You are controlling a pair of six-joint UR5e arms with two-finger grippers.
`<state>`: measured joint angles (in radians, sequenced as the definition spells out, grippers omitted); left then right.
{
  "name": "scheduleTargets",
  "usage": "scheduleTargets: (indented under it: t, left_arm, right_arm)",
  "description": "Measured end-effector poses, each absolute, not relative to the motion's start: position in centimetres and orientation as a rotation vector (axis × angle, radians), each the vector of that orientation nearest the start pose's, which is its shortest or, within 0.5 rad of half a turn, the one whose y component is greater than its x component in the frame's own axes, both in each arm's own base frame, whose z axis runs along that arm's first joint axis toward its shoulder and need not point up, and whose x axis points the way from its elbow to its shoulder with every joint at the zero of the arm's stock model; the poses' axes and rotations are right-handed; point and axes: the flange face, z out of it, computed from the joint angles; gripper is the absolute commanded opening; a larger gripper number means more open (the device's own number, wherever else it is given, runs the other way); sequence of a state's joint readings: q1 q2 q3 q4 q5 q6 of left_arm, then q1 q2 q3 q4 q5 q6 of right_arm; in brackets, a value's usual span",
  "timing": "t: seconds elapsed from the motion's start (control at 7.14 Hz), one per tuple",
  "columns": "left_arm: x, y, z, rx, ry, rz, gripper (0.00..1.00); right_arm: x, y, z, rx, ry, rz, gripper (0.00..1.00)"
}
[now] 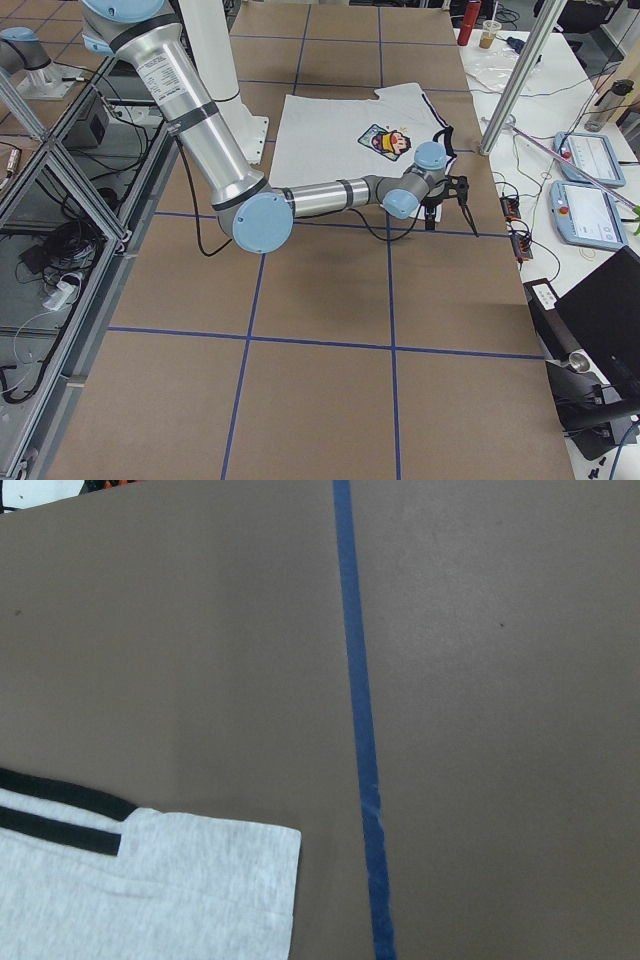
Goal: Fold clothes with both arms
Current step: 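Move the right gripper toward the shirt's shoulder nearest it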
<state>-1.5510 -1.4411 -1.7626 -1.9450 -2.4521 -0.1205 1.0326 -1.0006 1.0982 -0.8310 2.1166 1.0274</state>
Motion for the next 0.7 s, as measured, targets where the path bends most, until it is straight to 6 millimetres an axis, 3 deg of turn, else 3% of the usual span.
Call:
scheduleTargets:
  t: [0.28,0.42,0.56,0.7]
  left_arm:
    - [-4.8,-44.9,57.4,0.348,0.896,0.101,1.0]
    - [-4.8,-44.5,57.4,0.349,0.897,0.102,1.0]
    - [-4.8,-44.3,57.3,0.35,0.898,0.103,1.0]
    - [-4.8,-44.2,57.2,0.351,0.898,0.104,1.0]
  right_arm:
    - [-35.2,-70.3,46.4,0.223,-0.94,0.281,0.89]
    - [-36.7,-71.0,45.9,0.226,-0.928,0.313,0.8]
    - [-37.4,-71.4,45.6,0.227,-0.921,0.329,0.77]
    - [-37.8,-71.6,45.5,0.228,-0.915,0.335,0.67]
